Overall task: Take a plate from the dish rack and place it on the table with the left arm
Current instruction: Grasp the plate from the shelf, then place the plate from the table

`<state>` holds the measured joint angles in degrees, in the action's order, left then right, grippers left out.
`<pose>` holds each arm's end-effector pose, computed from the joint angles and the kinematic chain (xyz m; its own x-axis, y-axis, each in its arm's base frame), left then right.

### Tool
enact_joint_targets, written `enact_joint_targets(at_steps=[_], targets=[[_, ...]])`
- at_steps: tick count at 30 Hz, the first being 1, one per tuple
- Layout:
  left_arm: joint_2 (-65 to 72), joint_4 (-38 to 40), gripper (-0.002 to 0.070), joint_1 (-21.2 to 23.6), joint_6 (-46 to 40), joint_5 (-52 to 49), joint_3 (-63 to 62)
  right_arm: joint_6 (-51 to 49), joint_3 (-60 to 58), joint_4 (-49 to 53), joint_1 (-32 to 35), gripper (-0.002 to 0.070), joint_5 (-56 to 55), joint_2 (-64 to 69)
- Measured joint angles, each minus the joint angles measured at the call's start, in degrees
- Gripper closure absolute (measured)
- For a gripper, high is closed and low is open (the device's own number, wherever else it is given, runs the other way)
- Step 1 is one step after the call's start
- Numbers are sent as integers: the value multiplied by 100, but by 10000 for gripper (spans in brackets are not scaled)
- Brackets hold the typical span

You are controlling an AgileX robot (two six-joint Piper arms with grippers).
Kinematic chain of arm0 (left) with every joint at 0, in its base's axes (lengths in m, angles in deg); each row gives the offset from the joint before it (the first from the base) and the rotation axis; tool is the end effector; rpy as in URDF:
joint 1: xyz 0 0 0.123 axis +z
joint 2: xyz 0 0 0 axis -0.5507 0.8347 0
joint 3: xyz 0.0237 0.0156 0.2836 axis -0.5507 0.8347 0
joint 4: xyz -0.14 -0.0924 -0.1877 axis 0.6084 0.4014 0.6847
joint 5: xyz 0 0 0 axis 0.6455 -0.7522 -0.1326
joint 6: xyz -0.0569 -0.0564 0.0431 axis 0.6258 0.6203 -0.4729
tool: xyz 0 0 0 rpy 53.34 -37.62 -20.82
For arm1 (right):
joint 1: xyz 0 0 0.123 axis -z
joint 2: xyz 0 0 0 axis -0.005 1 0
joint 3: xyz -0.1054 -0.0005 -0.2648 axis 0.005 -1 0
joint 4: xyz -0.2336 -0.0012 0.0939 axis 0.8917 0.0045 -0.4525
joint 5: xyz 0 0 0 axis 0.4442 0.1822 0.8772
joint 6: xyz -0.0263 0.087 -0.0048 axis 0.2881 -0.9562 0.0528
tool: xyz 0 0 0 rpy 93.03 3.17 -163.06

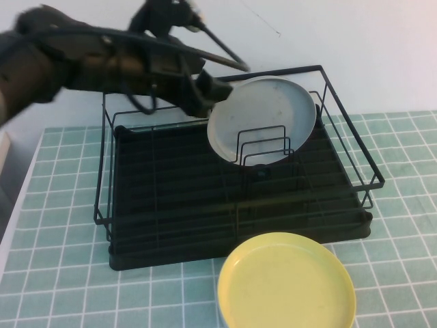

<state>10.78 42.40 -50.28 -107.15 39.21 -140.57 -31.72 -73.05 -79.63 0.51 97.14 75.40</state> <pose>0.3757 -0.1553 0.3485 -0.1909 0.4061 -0.8937 0.7506 0.6471 0.1338 0.0530 -0.0003 0.1757 -0.2710 0.0010 -0.9626 0.0040 1.0000 -0.0001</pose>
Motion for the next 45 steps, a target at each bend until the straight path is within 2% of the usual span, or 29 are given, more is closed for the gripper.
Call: enact_joint_targets(at_steps=[5, 9, 18, 24, 27, 29, 31, 32, 35, 45], targets=[[299, 34, 172, -399, 0, 1190, 0, 0, 0, 0, 0, 678, 0, 0], [550, 120, 186, -500, 0, 1814, 0, 0, 0, 0, 0, 678, 0, 0], [1325, 864, 190, -535, 0, 2319, -8, 0, 0, 0, 0, 678, 0, 0], [1732, 1859, 202, -535, 0, 2726, -8, 0, 0, 0, 0, 678, 0, 0], [1862, 2046, 273, -535, -13, 2749, -12, 0, 0, 0, 0, 678, 0, 0], [1873, 2082, 389, -535, -13, 2703, -12, 0, 0, 0, 0, 678, 0, 0], [1873, 2086, 538, -535, -46, 2613, -22, 0, 0, 0, 0, 678, 0, 0], [1861, 2086, 578, -535, -107, 2572, -22, 0, 0, 0, 0, 678, 0, 0], [1759, 1984, 625, -535, -198, 2454, -32, 0, 0, 0, 0, 678, 0, 0], [526, 1467, 629, -491, -157, 1846, -32, 0, 0, 0, 0, 678, 0, 0]])
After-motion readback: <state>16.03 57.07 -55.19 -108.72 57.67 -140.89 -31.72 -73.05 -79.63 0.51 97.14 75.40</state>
